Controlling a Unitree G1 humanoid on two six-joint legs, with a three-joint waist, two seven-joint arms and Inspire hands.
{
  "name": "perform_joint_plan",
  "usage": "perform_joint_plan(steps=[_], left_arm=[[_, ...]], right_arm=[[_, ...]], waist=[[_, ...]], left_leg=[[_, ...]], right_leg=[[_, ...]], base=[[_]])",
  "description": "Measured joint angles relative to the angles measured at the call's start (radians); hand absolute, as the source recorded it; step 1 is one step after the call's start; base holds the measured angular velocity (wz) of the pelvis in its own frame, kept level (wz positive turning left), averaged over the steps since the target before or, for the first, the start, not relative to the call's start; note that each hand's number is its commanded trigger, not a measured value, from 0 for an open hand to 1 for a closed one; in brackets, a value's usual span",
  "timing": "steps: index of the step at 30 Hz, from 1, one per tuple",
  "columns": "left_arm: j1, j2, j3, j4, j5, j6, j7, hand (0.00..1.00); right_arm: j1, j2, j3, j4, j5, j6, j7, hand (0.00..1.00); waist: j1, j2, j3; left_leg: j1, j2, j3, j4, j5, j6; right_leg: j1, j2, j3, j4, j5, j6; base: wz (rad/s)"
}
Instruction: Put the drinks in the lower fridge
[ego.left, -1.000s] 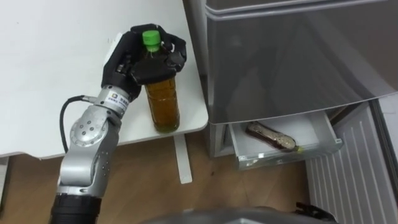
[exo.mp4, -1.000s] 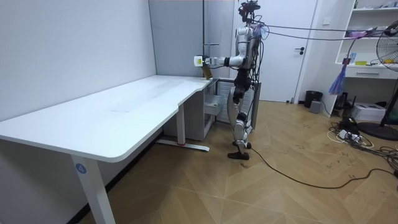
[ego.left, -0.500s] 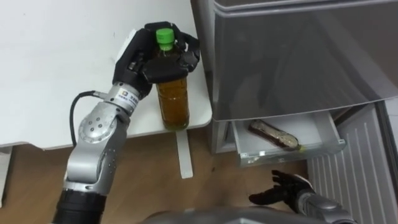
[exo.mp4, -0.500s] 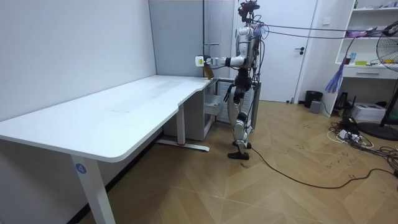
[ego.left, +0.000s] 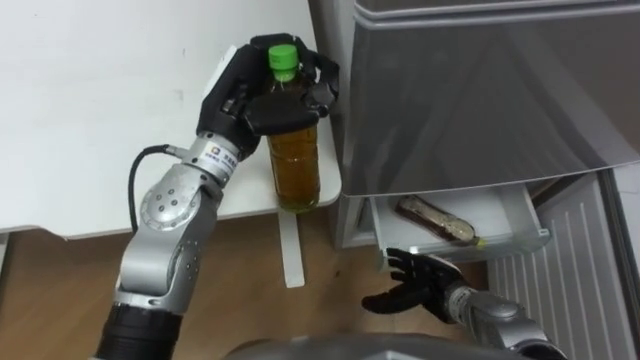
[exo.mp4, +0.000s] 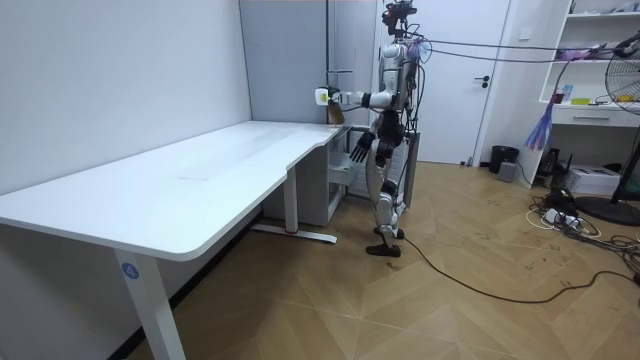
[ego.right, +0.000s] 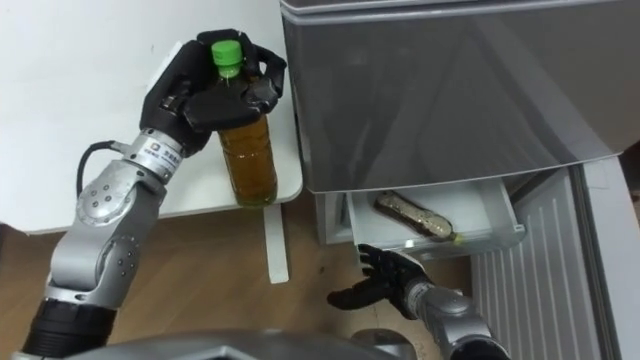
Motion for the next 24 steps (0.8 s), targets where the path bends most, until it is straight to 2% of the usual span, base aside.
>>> perform_joint_plan(steps=[7, 24], left_arm=[[0.0, 0.006, -0.021, -0.029, -0.002, 0.0, -0.004, 1.0], [0.0, 0.006, -0.05, -0.029, -0.024, -0.002, 0.004, 1.0]], right_arm=[[0.008, 0.0, 0.033, -0.083, 0.003, 0.0, 0.018, 0.0], [0.006, -0.001, 0.097, -0.13, 0.008, 0.001, 0.032, 0.0]], waist=[[0.0, -0.001, 0.0004], [0.006, 0.003, 0.0046]], left_leg=[[0.005, 0.0, 0.0, 0.001, 0.0, 0.0], [0.0, -0.001, -0.004, -0.002, 0.0, 0.001]], right_leg=[[0.005, -0.001, 0.001, 0.001, 0.0, 0.0], [0.003, -0.001, -0.001, 0.0, 0.0, 0.0]], base=[[0.0], [0.0]])
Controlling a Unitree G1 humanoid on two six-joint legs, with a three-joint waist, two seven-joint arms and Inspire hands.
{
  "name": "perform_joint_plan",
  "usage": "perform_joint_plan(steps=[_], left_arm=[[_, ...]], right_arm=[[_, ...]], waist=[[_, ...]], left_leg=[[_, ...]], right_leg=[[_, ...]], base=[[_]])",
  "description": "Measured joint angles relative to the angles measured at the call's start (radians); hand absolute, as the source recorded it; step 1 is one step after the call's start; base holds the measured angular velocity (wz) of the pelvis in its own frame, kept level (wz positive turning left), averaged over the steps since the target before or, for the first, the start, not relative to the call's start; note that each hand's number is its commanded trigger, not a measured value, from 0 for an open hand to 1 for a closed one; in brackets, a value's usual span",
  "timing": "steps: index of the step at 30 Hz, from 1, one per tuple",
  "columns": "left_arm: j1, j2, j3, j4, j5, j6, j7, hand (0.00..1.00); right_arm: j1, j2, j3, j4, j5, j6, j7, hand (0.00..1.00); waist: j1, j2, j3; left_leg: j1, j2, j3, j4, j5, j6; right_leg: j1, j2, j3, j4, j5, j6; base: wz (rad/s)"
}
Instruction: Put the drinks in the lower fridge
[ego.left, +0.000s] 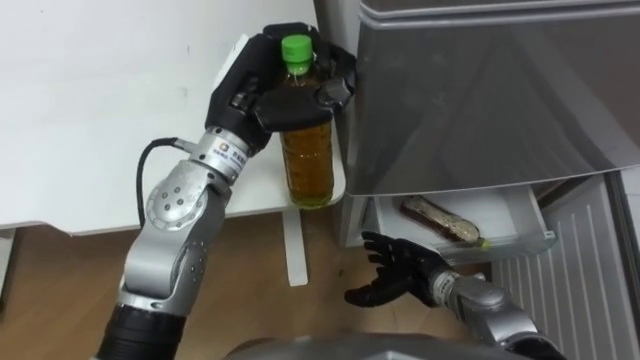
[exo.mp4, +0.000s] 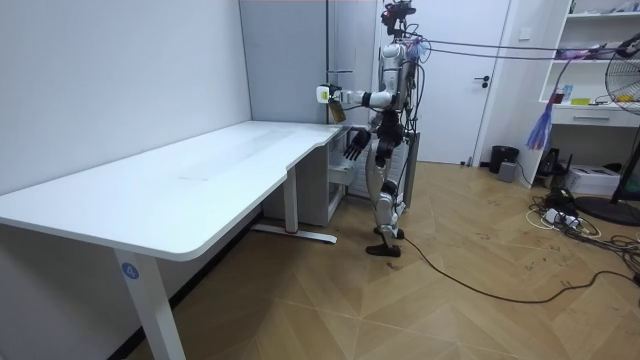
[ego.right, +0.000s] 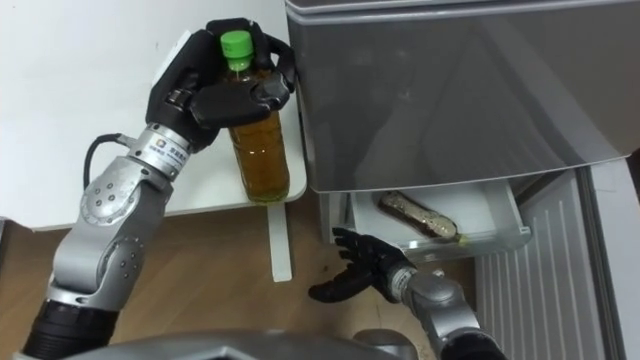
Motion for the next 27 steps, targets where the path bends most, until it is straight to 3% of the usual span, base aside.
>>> perform_joint_plan(steps=[17, 27], left_arm=[[0.022, 0.004, -0.031, 0.032, -0.144, -0.001, 0.0, 1.0], [0.043, 0.004, -0.044, 0.032, -0.144, -0.001, 0.0, 1.0]], right_arm=[[-0.016, 0.005, 0.051, -0.107, 0.016, 0.01, 0.069, 0.0], [-0.013, 0.001, 0.058, -0.199, 0.072, 0.03, 0.087, 0.0]], waist=[[0.001, -0.004, 0.0026], [0.005, -0.009, 0.0013]], left_leg=[[-0.005, -0.001, 0.003, 0.003, 0.0, 0.0], [-0.004, -0.001, 0.002, 0.002, 0.0, 0.0]], right_leg=[[-0.003, -0.002, -0.001, -0.001, 0.0, 0.0], [-0.003, -0.001, 0.0, 0.0, 0.0, 0.0]], base=[[0.0], [0.0]])
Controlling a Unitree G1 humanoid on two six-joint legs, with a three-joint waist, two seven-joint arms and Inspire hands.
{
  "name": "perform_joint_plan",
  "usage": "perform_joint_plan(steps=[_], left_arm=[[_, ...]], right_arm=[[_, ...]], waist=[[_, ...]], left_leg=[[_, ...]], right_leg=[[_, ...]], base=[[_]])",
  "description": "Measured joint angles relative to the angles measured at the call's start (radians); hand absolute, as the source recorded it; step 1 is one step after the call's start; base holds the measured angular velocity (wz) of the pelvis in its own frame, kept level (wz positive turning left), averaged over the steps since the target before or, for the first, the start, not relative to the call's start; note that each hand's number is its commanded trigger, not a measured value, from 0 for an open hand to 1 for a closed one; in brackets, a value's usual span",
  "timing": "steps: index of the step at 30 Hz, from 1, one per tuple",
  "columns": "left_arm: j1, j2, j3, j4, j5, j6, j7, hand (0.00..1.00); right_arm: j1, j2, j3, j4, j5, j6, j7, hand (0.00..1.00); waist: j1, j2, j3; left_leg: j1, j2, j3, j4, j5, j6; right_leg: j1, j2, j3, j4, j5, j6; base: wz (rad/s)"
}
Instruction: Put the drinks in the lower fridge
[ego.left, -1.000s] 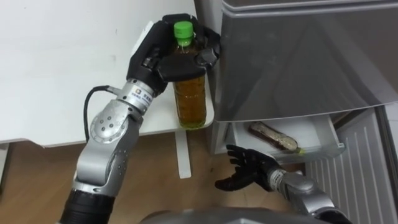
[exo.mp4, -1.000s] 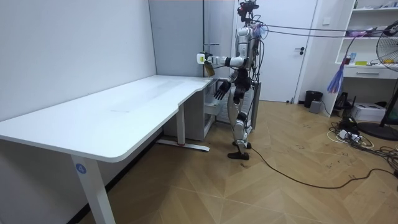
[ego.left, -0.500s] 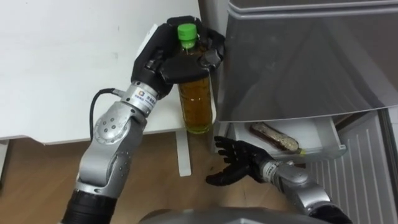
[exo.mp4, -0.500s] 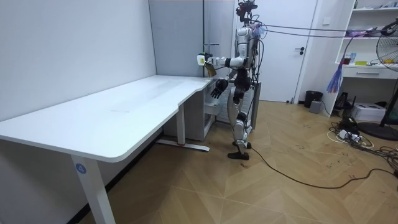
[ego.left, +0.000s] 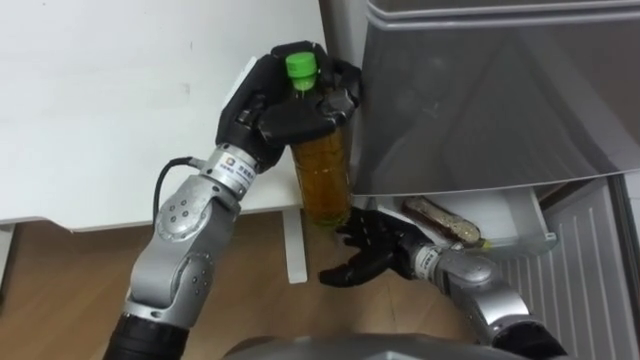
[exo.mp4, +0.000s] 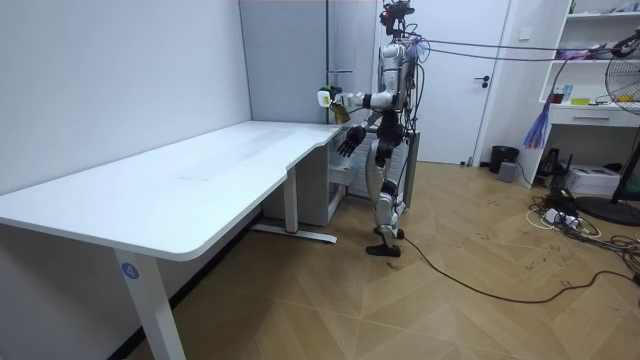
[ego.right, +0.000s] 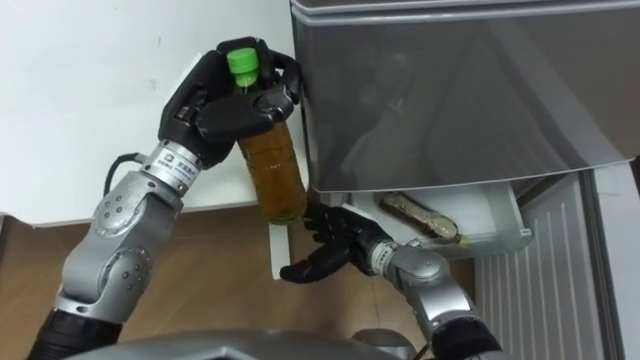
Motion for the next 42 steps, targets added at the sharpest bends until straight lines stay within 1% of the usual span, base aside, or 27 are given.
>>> perform_joint_plan(steps=[7, 12, 15, 18, 23, 26, 31, 36, 42], left_arm=[[0.009, 0.0, -0.002, 0.0, 0.0, 0.0, 0.0, 1.0], [0.03, 0.004, -0.002, 0.0, 0.007, 0.0, -0.002, 1.0], [0.035, 0.017, -0.002, 0.009, 0.017, 0.0, -0.016, 1.0], [0.036, 0.022, 0.002, 0.01, 0.045, -0.001, -0.019, 1.0], [0.039, 0.043, -0.002, 0.011, 0.087, -0.001, -0.021, 1.0], [0.049, 0.047, -0.005, 0.012, 0.116, -0.001, -0.023, 1.0], [0.055, 0.06, -0.029, 0.049, 0.153, -0.001, -0.059, 1.0], [0.058, 0.072, -0.046, 0.05, 0.17, 0.0, -0.091, 1.0], [0.058, 0.077, -0.057, 0.05, 0.21, -0.001, -0.116, 1.0]], right_arm=[[0.001, -0.001, 0.0, -0.003, 0.01, 0.002, 0.0, 0.0], [0.041, -0.01, -0.004, -0.067, 0.013, 0.003, 0.004, 0.0], [0.065, -0.016, -0.012, -0.111, 0.013, 0.003, 0.029, 0.0], [0.066, -0.022, -0.011, -0.118, 0.013, 0.003, 0.056, 0.0], [0.067, -0.041, -0.013, -0.119, 0.013, 0.003, 0.089, 0.0], [0.066, -0.047, -0.013, -0.121, 0.012, 0.003, 0.111, 0.0], [0.066, -0.047, -0.013, -0.121, 0.013, 0.003, 0.146, 0.0], [0.065, -0.047, -0.013, -0.121, 0.013, 0.003, 0.158, 0.0], [0.065, -0.047, -0.01, -0.123, 0.013, 0.003, 0.175, 0.0]], waist=[[0.0, -0.003, -0.0004], [0.001, -0.003, -0.0005], [0.001, -0.003, -0.0005], [0.002, -0.003, -0.0006], [0.002, -0.003, -0.0006], [0.002, -0.003, -0.0006], [0.002, -0.003, -0.0005], [0.002, -0.004, -0.0002], [0.001, -0.013, 0.0044]], left_leg=[[-0.001, 0.0, 0.0, 0.0, 0.0, 0.0], [0.001, 0.001, 0.002, -0.001, 0.0, 0.0], [0.002, 0.001, 0.001, 0.0, 0.0, 0.0], [0.004, 0.0, -0.001, 0.0, 0.0, 0.0], [0.006, 0.0, -0.003, -0.001, 0.0, 0.0], [0.004, 0.0, -0.002, -0.001, 0.0, 0.0], [0.002, 0.001, -0.002, 0.0, 0.0, 0.0], [-0.001, 0.001, -0.002, 0.0, 0.0, 0.0], [-0.017, 0.002, -0.001, 0.009, 0.0, 0.0]], right_leg=[[0.0, 0.0, 0.0, 0.0, 0.0, 0.0], [0.0, 0.0, 0.004, 0.0, 0.0, 0.0], [0.001, 0.0, 0.005, 0.001, 0.0, 0.0], [0.001, 0.001, 0.003, 0.001, 0.0, 0.0], [0.004, 0.001, 0.0, 0.0, 0.0, 0.0], [0.002, 0.001, -0.001, 0.001, 0.0, 0.0], [0.0, 0.001, -0.001, 0.0, 0.0, 0.0], [-0.002, 0.001, -0.001, 0.0, 0.0, 0.0], [-0.015, 0.001, 0.0, 0.004, 0.0, 0.0]], base=[[0.0], [0.0], [0.0], [0.0], [0.0], [0.0], [0.0], [0.0], [0.0]])
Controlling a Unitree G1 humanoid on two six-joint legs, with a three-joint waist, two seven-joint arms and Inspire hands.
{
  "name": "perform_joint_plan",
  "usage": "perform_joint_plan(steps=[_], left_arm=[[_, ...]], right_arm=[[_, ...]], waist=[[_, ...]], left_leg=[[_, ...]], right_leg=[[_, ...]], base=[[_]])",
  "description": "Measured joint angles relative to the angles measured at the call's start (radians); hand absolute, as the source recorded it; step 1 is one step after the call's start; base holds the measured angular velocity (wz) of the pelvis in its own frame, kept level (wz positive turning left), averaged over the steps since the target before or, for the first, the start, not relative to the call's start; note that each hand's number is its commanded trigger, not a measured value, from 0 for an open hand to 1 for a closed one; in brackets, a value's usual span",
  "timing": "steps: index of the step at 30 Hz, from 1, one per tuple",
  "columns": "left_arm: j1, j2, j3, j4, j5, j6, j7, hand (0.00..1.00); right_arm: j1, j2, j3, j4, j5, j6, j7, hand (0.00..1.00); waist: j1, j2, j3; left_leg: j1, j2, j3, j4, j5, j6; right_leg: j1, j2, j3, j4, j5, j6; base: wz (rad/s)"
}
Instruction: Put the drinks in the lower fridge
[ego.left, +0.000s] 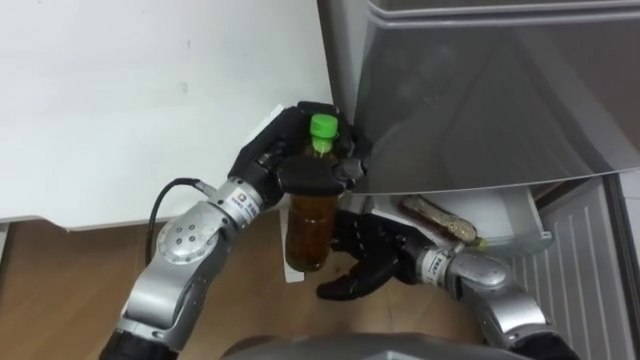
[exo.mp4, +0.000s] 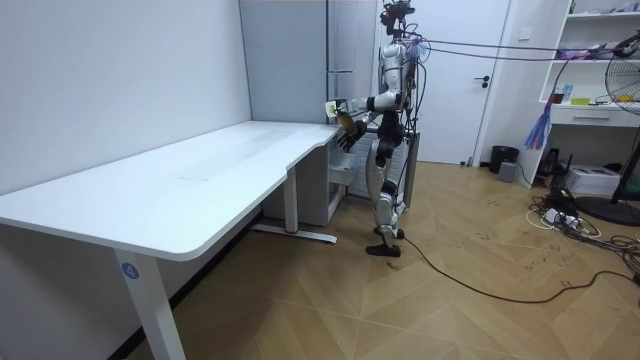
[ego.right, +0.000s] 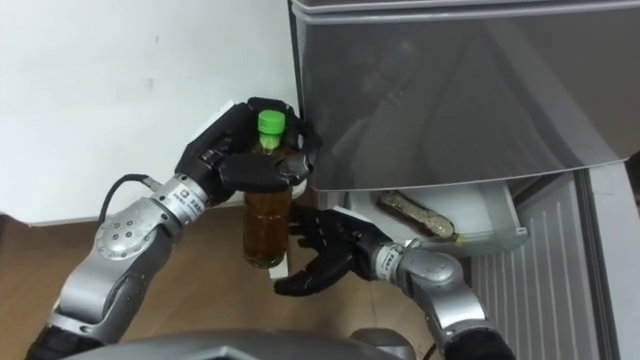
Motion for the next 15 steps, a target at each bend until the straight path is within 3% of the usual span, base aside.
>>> perform_joint_plan(steps=[9, 15], left_arm=[[0.005, 0.007, -0.045, 0.0, 0.038, 0.0, -0.022, 1.0], [0.005, 0.003, -0.113, 0.046, 0.038, 0.0, -0.021, 1.0]], right_arm=[[0.0, -0.008, 0.008, -0.014, 0.0, -0.001, -0.001, 0.0], [0.0, -0.02, 0.058, -0.014, 0.004, 0.004, 0.014, 0.0]], waist=[[0.002, 0.001, 0.0004], [-0.001, 0.008, -0.0027]], left_leg=[[-0.001, 0.0, 0.0, 0.001, 0.0, 0.0], [0.004, 0.0, 0.002, 0.002, 0.0, 0.0]], right_leg=[[-0.001, 0.0, 0.0, 0.002, 0.0, 0.0], [0.0, 0.0, 0.001, 0.01, 0.0, 0.0]], base=[[0.0], [0.0]])
